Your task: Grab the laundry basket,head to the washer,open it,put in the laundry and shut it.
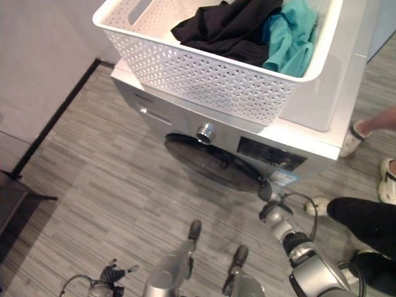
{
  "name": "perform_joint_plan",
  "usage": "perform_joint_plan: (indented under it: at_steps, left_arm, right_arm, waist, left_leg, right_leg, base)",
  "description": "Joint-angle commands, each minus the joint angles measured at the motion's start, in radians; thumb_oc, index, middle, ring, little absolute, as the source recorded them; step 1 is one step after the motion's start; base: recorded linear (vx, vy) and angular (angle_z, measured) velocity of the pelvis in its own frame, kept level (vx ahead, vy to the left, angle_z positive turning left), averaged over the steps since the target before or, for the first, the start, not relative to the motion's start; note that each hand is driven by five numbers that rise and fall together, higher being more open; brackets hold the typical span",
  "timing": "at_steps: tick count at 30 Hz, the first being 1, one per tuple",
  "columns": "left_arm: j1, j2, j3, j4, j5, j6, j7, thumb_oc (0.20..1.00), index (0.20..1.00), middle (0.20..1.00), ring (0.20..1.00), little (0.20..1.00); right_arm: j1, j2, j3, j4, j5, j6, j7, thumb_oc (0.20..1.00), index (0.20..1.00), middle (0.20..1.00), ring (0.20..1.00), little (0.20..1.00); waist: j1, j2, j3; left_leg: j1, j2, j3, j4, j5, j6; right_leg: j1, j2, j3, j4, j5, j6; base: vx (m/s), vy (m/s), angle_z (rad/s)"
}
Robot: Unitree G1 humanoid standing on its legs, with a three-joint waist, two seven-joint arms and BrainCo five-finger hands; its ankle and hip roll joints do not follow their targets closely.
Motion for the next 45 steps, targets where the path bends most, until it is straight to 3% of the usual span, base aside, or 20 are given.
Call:
perform_joint_plan:
  at_steps: [1, 4, 5, 6, 12, 14, 21, 33, 38, 45]
  left_arm:
    - [0.0, 0.049, -0.018, 0.028, -0.026, -0.008, 0.001, 1.0, 1.0, 1.0, 1.0, 1.0]
    - [0.0, 0.051, -0.019, 0.025, -0.038, -0.011, -0.007, 1.0, 1.0, 1.0, 1.0, 1.0]
    - [0.0, 0.05, -0.019, 0.025, -0.038, -0.01, -0.007, 1.0, 1.0, 1.0, 1.0, 1.0]
    - [0.001, 0.047, -0.016, 0.025, -0.034, -0.007, -0.008, 1.0, 1.0, 1.0, 1.0, 1.0]
    - [-0.008, 0.038, -0.005, 0.028, 0.008, 0.005, -0.002, 1.0, 1.0, 1.0, 1.0, 1.0]
    - [-0.009, 0.035, -0.002, 0.023, 0.012, 0.006, 0.001, 1.0, 1.0, 1.0, 1.0, 1.0]
    - [0.007, 0.026, 0.006, 0.039, 0.019, 0.01, 0.003, 1.0, 1.0, 1.0, 1.0, 1.0]
    - [0.018, -0.004, 0.0, 0.06, 0.046, 0.017, 0.004, 1.0, 1.0, 1.0, 1.0, 1.0]
    - [0.005, -0.011, -0.008, 0.069, 0.063, 0.023, 0.004, 1.0, 1.0, 1.0, 1.0, 1.0]
    - [0.008, -0.016, 0.006, 0.076, 0.09, 0.028, 0.001, 1.0, 1.0, 1.0, 1.0, 1.0]
  right_arm:
    - [0.015, 0.058, 0.04, -0.035, 0.011, -0.036, 0.068, 0.2, 0.2, 0.2, 0.2, 0.2]
    - [0.022, 0.049, 0.017, -0.035, 0.027, -0.039, 0.051, 0.2, 0.2, 0.2, 0.2, 0.2]
    - [0.028, 0.044, 0.003, -0.036, 0.033, -0.04, 0.042, 0.2, 0.2, 0.2, 0.2, 0.2]
    - [0.032, 0.04, -0.001, -0.042, 0.036, -0.04, 0.041, 0.2, 0.2, 0.2, 0.2, 0.2]
    - [0.07, 0.026, -0.038, -0.064, 0.046, -0.037, 0.024, 0.2, 0.2, 0.2, 0.2, 0.2]
    - [0.08, 0.027, -0.047, -0.064, 0.049, -0.035, 0.021, 0.2, 0.2, 0.2, 0.2, 0.2]
    - [0.119, 0.065, -0.039, -0.029, 0.049, -0.033, 0.034, 0.2, 0.2, 0.2, 0.2, 0.2]
    - [0.2, 0.137, 0.002, -0.007, 0.029, -0.037, 0.067, 0.2, 0.2, 0.2, 0.2, 0.2]
    - [0.249, 0.157, 0.045, -0.042, 0.011, -0.047, 0.104, 0.2, 0.2, 0.2, 0.2, 0.2]
    - [0.335, 0.142, 0.132, -0.201, -0.023, -0.08, 0.198, 0.2, 0.2, 0.2, 0.2, 0.2]
  waist:
    - [0.046, -0.012, 0.017]
    - [0.057, -0.001, 0.019]
    - [0.056, 0.003, 0.021]
    - [0.052, -0.005, 0.017]
    - [0.029, -0.001, 0.009]
    - [0.023, -0.001, 0.002]
    - [0.017, -0.02, -0.032]
    - [0.006, -0.05, -0.124]
    - [-0.006, -0.055, -0.146]
    - [-0.012, -0.074, -0.162]
  left_leg:
    - [-0.117, 0.008, 0.009, 0.116, -0.02, -0.013]
    - [-0.152, 0.009, -0.003, 0.122, 0.005, -0.033]
    - [-0.169, 0.02, 0.022, 0.121, 0.025, -0.043]
    - [-0.16, 0.023, 0.038, 0.115, 0.01, -0.05]
    - [-0.142, 0.083, 0.25, 0.078, 0.055, -0.042]
    - [-0.127, 0.087, 0.293, 0.071, 0.053, -0.034]
    - [-0.086, 0.056, 0.286, 0.061, 0.022, -0.018]
    - [-0.028, 0.021, 0.275, -0.02, 0.006, -0.016]
    - [-0.048, 0.03, 0.249, -0.025, 0.027, -0.049]
    - [-0.019, 0.038, 0.238, -0.025, 0.026, -0.057]
  right_leg:
    - [-0.095, -0.096, 0.008, 0.209, -0.106, 0.046]
    - [-0.097, -0.09, -0.038, 0.207, -0.115, 0.036]
    - [-0.091, -0.088, -0.064, 0.198, -0.115, 0.034]
    - [-0.079, -0.09, -0.068, 0.196, -0.143, 0.037]
    - [-0.034, -0.104, -0.143, 0.159, -0.128, 0.04]
    - [-0.016, -0.102, -0.153, 0.143, -0.125, 0.041]
    - [0.038, -0.103, -0.125, 0.099, -0.12, 0.039]
    - [0.11, -0.124, -0.133, -0.013, -0.05, 0.082]
    - [0.126, -0.128, -0.172, -0.009, -0.048, 0.085]
    - [0.166, -0.121, -0.182, -0.013, -0.054, 0.088]
  base:
    - [-0.07, -0.058, 0.37]
    - [-0.07, -0.075, 0.46]
    - [0.01, -0.121, 0.51]
    - [0.04, -0.068, 0.64]
    - [0.02, 0.004, 0.62]
    - [0.06, 0.028, 0.29]
    - [0.09, 0.046, -0.05]
    - [0.08, 0.041, -0.03]
    - [0.02, -0.007, 0.1]
    - [0.03, -0.023, 0.19]
